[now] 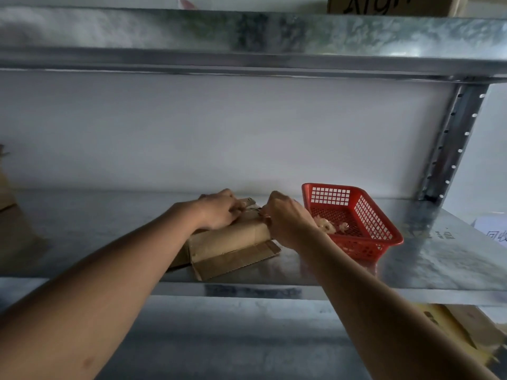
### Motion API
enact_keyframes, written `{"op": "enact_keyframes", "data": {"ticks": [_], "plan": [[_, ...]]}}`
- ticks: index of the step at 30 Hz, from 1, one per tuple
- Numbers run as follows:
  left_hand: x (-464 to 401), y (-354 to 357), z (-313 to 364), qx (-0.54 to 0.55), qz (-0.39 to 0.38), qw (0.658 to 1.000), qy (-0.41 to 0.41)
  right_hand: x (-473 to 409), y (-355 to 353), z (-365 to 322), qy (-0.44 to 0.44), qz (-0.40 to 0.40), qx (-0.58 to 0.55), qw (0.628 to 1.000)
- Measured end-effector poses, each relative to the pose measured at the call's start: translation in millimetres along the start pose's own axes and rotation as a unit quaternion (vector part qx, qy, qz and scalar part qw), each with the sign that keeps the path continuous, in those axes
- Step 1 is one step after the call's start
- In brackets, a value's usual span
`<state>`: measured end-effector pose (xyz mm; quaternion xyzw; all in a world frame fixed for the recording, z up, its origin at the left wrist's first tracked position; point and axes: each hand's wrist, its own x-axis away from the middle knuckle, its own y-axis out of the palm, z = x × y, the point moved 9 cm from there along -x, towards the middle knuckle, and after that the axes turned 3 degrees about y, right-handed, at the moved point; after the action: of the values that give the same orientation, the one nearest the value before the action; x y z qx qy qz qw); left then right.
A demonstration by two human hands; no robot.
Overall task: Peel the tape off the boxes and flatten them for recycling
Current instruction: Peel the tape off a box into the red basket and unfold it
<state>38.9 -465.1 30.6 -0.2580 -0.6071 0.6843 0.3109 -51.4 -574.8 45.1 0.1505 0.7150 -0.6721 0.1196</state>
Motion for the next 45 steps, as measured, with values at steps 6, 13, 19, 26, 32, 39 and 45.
{"op": "enact_keyframes", "data": {"ticks": [6, 13, 19, 26, 32, 39, 45], "plan": [[28, -12, -25, 0.08, 0.009, 0.995, 0.053, -27, 18, -21, 0.014, -0.042, -0.053, 0.998], [51, -5, -70, 0.096, 0.025, 0.993, 0.069, -41, 61, -48, 0.068, -0.077, -0.222, 0.97], [49, 0, -80, 0.141, 0.042, 0.987, 0.066, -39, 35, -50, 0.128, 0.053, -0.276, 0.951], [36, 0, -79, 0.101, 0.039, 0.99, 0.088, 17, 30, -70, 0.12, 0.072, -0.353, 0.925], [41, -4, -67, 0.048, 0.051, 0.99, 0.121, 49, 41, -75, 0.15, 0.09, -0.475, 0.863], [49, -8, -66, -0.013, 0.052, 0.991, 0.119, 70, 33, -78, 0.139, 0.173, -0.434, 0.873], [60, -8, -64, 0.002, 0.088, 0.983, 0.16, 81, 35, -76, 0.14, 0.211, -0.403, 0.879]]}}
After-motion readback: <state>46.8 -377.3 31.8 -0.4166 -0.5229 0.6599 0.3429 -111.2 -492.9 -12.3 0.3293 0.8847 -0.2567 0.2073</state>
